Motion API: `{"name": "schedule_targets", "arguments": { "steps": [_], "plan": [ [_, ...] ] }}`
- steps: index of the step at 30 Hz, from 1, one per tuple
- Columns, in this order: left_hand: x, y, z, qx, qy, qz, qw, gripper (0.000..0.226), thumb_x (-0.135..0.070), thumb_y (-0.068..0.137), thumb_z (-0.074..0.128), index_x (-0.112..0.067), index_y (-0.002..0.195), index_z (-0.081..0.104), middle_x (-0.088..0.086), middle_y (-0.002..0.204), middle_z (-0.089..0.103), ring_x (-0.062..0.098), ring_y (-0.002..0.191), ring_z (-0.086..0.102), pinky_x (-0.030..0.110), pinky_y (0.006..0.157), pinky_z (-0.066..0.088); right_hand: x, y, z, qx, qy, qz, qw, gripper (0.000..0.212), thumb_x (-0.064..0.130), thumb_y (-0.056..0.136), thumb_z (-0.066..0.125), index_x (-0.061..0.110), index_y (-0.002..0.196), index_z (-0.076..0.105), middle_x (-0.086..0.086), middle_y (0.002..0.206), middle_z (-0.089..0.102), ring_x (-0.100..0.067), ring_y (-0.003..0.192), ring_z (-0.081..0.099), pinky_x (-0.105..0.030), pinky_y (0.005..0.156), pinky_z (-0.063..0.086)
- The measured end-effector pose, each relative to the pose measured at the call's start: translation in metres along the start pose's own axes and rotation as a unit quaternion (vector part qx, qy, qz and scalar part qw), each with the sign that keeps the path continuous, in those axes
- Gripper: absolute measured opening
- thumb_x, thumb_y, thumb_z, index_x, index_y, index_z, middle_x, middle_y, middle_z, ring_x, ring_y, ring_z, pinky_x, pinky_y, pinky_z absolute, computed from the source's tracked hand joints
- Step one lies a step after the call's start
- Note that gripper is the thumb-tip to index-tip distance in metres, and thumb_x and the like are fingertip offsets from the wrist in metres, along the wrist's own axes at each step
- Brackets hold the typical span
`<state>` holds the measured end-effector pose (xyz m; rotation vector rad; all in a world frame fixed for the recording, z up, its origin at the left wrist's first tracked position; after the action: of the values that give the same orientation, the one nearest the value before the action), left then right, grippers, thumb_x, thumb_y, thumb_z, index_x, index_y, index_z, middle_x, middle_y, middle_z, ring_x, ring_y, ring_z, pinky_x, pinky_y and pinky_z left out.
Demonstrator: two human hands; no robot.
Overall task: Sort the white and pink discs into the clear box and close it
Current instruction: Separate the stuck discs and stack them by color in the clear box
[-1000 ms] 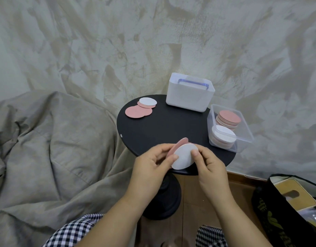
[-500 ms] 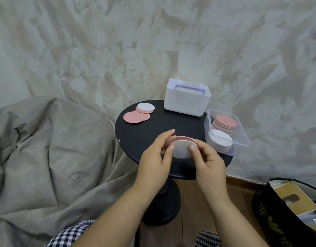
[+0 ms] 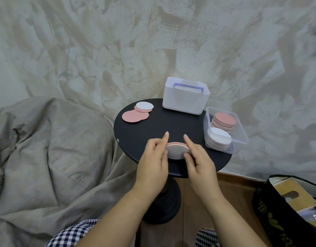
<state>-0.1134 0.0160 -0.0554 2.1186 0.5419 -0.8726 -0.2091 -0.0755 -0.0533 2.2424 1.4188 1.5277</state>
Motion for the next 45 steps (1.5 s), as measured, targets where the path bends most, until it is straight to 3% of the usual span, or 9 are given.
{"name": "schedule_targets", "arguments": {
  "steps": [2,8,12,16,23,28,32,36,45],
  "plan": [
    [0.001,0.001,-0.004,-0.028,-0.034,-0.012,0.999,0.041,-0.019,0.092,0.042,-0.021,0.132,0.05,-0.012,0.097,0.052,-0.008,0.094,0.048,0.001,0.078,0.034,0.001,-0.001,-0.003,-0.027,0.045,0.03,0.998,0.042,0.01,0.092,0.054,0.042,0.119,0.047,0.027,0.109,0.055,0.015,0.103,0.05,-0.001,0.086,0.035],
    [-0.003,0.0,-0.013,-0.064,-0.171,-0.074,0.98,0.03,-0.006,0.086,0.063,-0.027,0.106,0.067,-0.023,0.101,0.065,-0.009,0.098,0.06,0.005,0.083,0.042,0.002,-0.002,-0.007,-0.089,0.109,0.062,0.988,0.031,0.011,0.087,0.061,0.04,0.097,0.058,0.025,0.095,0.065,0.007,0.096,0.058,-0.007,0.079,0.044],
    [-0.001,-0.004,-0.013,-0.085,-0.146,-0.074,0.983,0.026,-0.006,0.083,0.066,-0.022,0.104,0.069,-0.03,0.094,0.062,-0.018,0.093,0.057,0.0,0.081,0.04,0.003,-0.003,-0.006,-0.111,0.083,0.031,0.99,0.035,0.005,0.085,0.062,0.034,0.104,0.061,0.023,0.102,0.062,0.011,0.097,0.057,-0.004,0.082,0.041],
    [0.0,-0.004,-0.011,-0.099,-0.089,-0.04,0.99,0.027,-0.006,0.084,0.065,-0.016,0.108,0.068,-0.029,0.096,0.06,-0.019,0.094,0.056,0.001,0.081,0.04,0.0,-0.005,-0.001,-0.114,0.0,-0.028,0.993,0.04,0.006,0.088,0.056,0.023,0.124,0.053,0.02,0.119,0.053,0.013,0.114,0.046,-0.008,0.097,0.036],
    [-0.002,-0.004,-0.018,-0.127,-0.106,-0.043,0.985,0.022,-0.006,0.082,0.067,-0.019,0.099,0.072,-0.02,0.091,0.066,-0.008,0.089,0.061,0.003,0.077,0.042,0.006,-0.003,-0.004,-0.123,0.003,-0.061,0.99,0.042,0.003,0.087,0.051,0.018,0.126,0.054,0.002,0.1,0.056,0.005,0.099,0.051,-0.009,0.087,0.04],
    [0.002,-0.006,-0.017,-0.121,-0.121,-0.057,0.984,0.02,-0.007,0.082,0.068,-0.019,0.097,0.073,-0.012,0.093,0.071,-0.005,0.089,0.064,0.008,0.078,0.046,0.005,-0.002,-0.004,-0.133,0.036,-0.013,0.99,0.037,0.0,0.086,0.06,0.032,0.106,0.059,0.018,0.103,0.06,0.005,0.099,0.056,-0.01,0.083,0.044],
    [0.004,-0.007,-0.017,-0.117,-0.116,-0.055,0.985,0.019,-0.007,0.082,0.068,-0.018,0.096,0.073,-0.013,0.092,0.071,-0.004,0.089,0.064,0.01,0.078,0.047,0.006,-0.004,-0.006,-0.133,0.042,-0.017,0.99,0.033,-0.002,0.084,0.061,0.025,0.103,0.062,0.015,0.101,0.061,0.009,0.098,0.055,-0.004,0.082,0.04],
    [0.004,-0.004,-0.015,-0.113,-0.121,-0.056,0.985,0.019,-0.007,0.082,0.067,-0.018,0.096,0.073,-0.012,0.092,0.071,-0.002,0.089,0.064,0.012,0.079,0.048,0.005,-0.003,-0.007,-0.117,0.077,0.019,0.99,0.038,0.001,0.084,0.063,0.034,0.1,0.06,0.018,0.1,0.061,0.006,0.094,0.057,-0.003,0.076,0.041],
    [-0.031,0.031,0.013,-0.027,-0.146,-0.04,0.988,0.019,-0.015,0.088,0.059,-0.024,0.104,0.067,-0.014,0.1,0.065,-0.003,0.087,0.059,0.006,0.071,0.043,-0.022,0.022,-0.056,-0.097,0.216,0.151,0.96,0.031,0.002,0.083,0.064,0.031,0.092,0.065,0.01,0.092,0.069,-0.005,0.084,0.064,-0.024,0.076,0.054]
  ]
}}
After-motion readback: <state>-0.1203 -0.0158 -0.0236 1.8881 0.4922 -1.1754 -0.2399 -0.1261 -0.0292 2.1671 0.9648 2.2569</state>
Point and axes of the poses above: each hand's wrist, its own y-axis towards the middle knuckle, its own z-axis out of the palm, x = y × z, the point moved 3 cm from there along y, towards the middle knuckle
